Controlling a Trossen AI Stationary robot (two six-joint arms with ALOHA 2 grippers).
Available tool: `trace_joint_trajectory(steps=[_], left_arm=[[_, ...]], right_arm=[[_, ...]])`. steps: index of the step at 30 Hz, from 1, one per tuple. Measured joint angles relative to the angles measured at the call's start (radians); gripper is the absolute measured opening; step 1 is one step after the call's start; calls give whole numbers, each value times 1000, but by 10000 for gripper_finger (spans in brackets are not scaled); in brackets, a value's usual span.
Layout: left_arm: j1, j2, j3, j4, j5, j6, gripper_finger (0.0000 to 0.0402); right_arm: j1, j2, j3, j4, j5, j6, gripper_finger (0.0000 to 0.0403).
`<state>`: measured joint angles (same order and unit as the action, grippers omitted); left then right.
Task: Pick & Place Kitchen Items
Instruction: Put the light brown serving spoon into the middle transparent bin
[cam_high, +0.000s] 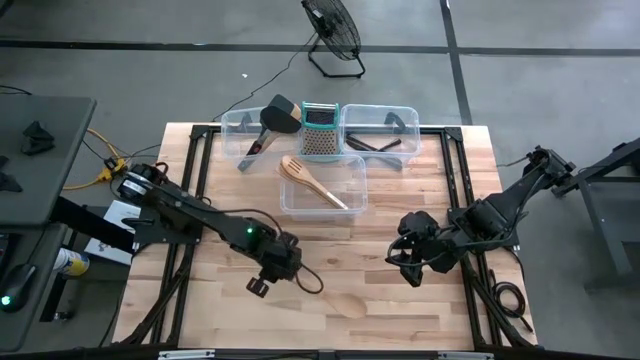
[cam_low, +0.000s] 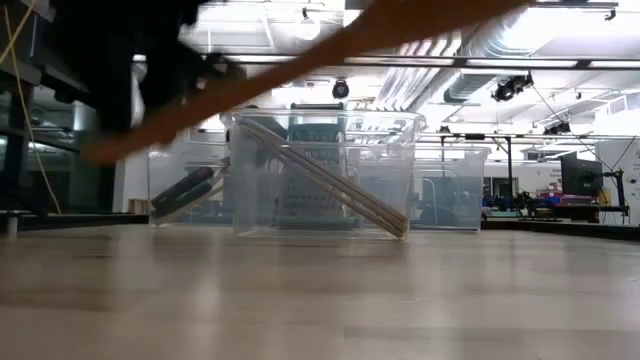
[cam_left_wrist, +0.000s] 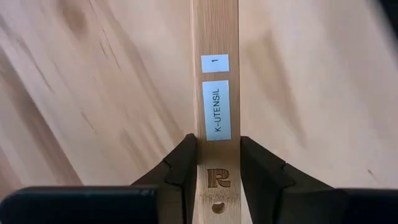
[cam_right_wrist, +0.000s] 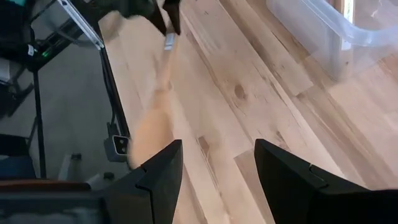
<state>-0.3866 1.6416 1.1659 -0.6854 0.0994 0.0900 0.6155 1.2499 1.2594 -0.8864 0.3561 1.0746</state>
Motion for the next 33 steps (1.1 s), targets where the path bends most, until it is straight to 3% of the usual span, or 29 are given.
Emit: trace_joint_trajectory(steps=[5,11,15,20,25,29,33], left_arm=[[0,-24,98,-16,-10,-27,92],[0,-40,227,-111,-98,-43,92],[0,-40,287,-125,-176,-47,92],[1,-40,340,-130,-236,-62,92],[1,-40,388,-121,-320,-70,92],[16,-40,414,-71,-361,-70,92],[42,-40,441,-17,-361,-69,92]], right_arm=[[0,0,0,-2,-38,-53,192],[15,-3,0,-71,-195,2,192],[68,-13,0,-101,-188,29,192],[170,-20,0,-119,-37,82,192],[272,-2,0,-91,212,75,192],[319,29,0,-48,408,3,192],[321,69,0,2,511,-88,192]])
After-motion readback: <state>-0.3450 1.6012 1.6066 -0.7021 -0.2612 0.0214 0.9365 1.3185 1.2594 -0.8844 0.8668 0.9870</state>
